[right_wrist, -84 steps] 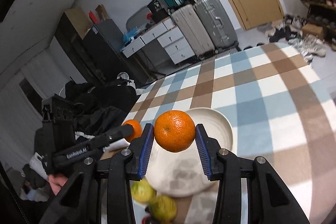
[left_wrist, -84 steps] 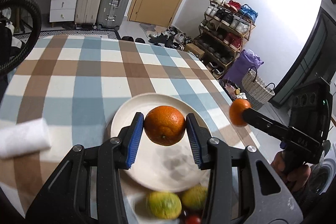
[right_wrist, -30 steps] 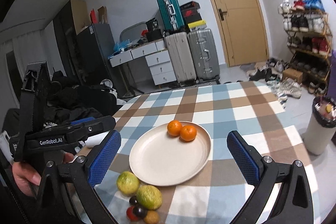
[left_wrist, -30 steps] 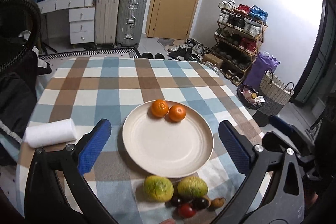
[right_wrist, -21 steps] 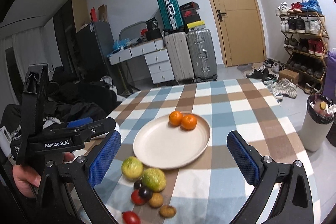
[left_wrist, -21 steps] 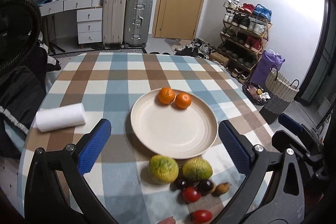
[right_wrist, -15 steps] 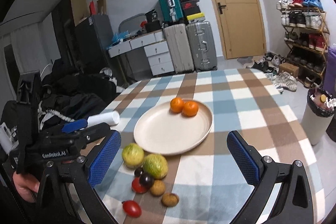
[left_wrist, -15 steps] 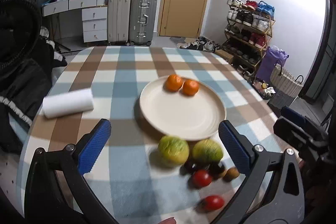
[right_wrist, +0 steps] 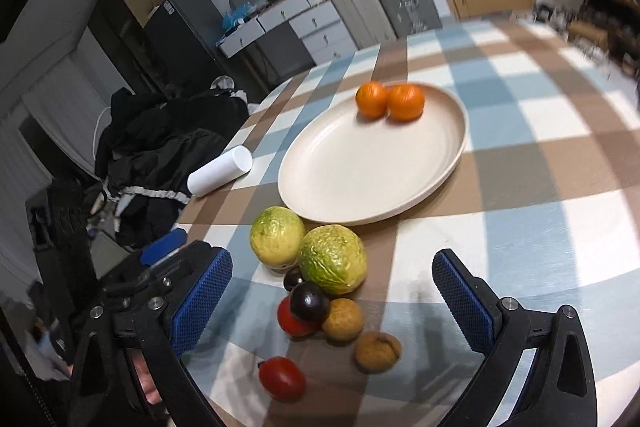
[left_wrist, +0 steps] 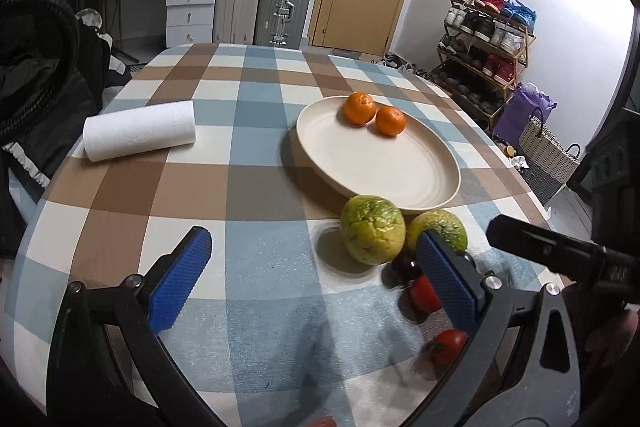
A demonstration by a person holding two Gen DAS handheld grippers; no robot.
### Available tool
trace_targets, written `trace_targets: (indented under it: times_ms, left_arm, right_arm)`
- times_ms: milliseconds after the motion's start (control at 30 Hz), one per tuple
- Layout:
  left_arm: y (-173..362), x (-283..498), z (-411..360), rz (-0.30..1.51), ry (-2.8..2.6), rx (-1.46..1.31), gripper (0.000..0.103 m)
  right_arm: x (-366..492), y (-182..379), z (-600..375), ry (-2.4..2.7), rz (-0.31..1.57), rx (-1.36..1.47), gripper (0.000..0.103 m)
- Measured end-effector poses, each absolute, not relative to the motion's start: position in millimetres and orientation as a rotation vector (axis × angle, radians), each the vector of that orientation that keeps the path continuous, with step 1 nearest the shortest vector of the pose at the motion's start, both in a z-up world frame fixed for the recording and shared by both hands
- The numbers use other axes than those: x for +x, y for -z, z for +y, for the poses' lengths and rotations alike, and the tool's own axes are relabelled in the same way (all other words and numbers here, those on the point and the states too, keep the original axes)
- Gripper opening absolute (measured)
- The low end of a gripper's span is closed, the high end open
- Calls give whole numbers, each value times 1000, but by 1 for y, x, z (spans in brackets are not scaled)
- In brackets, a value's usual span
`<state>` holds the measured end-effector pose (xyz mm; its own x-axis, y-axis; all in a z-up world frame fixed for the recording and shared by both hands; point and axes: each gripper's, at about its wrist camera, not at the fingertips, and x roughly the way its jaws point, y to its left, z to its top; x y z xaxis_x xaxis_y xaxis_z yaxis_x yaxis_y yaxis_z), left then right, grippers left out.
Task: Organize fruits
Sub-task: 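Grasp the bumpy green citrus with the left tool while the right grasps the wrinkled green fruit, then lift both green fruits and carry them onto the cream plate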
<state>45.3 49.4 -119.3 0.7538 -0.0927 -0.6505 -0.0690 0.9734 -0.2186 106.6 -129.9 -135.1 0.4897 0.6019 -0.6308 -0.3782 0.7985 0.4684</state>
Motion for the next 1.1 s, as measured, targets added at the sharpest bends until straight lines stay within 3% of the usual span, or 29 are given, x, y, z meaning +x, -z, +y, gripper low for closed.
trace_targets:
  times_ms: [167, 333, 367, 467, 567, 1100]
  left_arm:
    - [125, 54, 55, 732, 19, -251, 102]
    - [130, 58, 58, 750, 25, -265, 102]
    - [131, 60, 59, 753, 25, -266, 102]
    - [133, 63, 59, 752, 21, -265, 102]
    - [133, 64, 58, 746, 21, -255, 102]
    - [136, 81, 51, 788, 68, -272, 102]
  right_arm:
    - [124, 143, -121, -634, 938, 311, 97]
    - [136, 153, -113, -657, 1006, 307, 80]
    - [136, 154, -112, -663, 1012, 307, 72]
    - [138, 158, -111, -667, 1028, 307, 68]
    - [140, 160, -112, -676, 1034, 306, 49]
    - [125, 138, -142, -680, 847, 404, 46]
